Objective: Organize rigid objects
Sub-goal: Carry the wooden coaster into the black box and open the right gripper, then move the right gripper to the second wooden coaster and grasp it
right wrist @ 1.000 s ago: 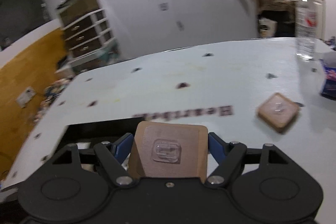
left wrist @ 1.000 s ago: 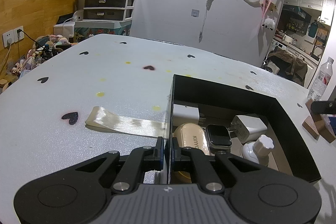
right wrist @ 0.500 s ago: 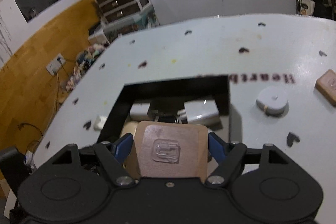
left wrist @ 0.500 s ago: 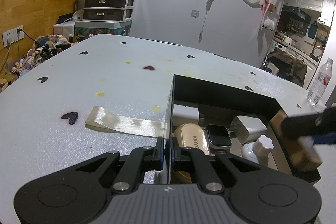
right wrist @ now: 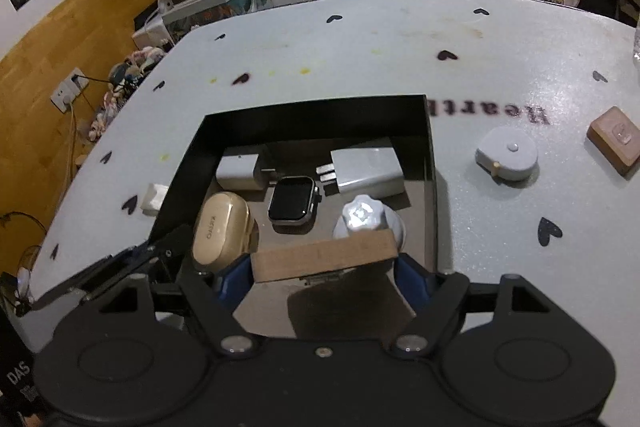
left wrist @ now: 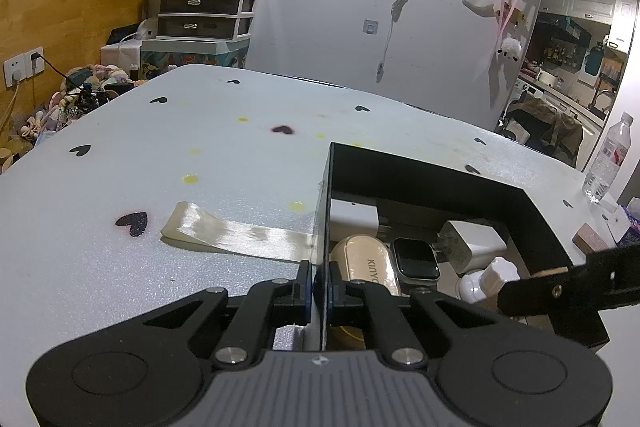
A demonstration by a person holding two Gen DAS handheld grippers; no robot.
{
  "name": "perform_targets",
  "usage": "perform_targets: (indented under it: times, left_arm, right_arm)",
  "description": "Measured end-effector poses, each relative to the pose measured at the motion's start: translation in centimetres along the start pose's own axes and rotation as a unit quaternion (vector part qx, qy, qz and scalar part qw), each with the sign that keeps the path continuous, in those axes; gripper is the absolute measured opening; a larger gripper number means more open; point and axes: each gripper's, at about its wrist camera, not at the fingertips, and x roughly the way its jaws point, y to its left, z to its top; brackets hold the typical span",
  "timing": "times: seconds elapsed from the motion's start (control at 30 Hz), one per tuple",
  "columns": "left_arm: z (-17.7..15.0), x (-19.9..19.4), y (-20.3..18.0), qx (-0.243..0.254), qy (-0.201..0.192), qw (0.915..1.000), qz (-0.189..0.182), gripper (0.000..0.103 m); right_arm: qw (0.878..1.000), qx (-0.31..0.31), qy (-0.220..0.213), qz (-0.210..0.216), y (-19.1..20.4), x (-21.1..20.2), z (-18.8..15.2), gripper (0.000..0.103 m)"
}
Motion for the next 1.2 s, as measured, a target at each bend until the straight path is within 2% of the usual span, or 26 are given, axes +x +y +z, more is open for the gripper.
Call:
perform_targets:
  times: [0.13,0.77,1.2]
  left_arm:
    - [0.0,0.0,0.0,0.0,0.0,1.0,0.0,0.007]
    - [0.0,0.0,0.0,0.0,0.0,1.0,0.0,0.007]
    - [0.0,0.0,0.0,-0.001,0.0,1.0,0.0,0.007]
  right_arm:
    - [1.0,-0.008,0.005,0.0,0.3,0.0,-0.1,0.085]
    - [1.0,-0.004,0.004,0.007,0.0,-0.8,-0.5,0.088]
    - [0.997,-0.023,-0.068,-0.002,-1.4,-4.8,-0.7,0.093]
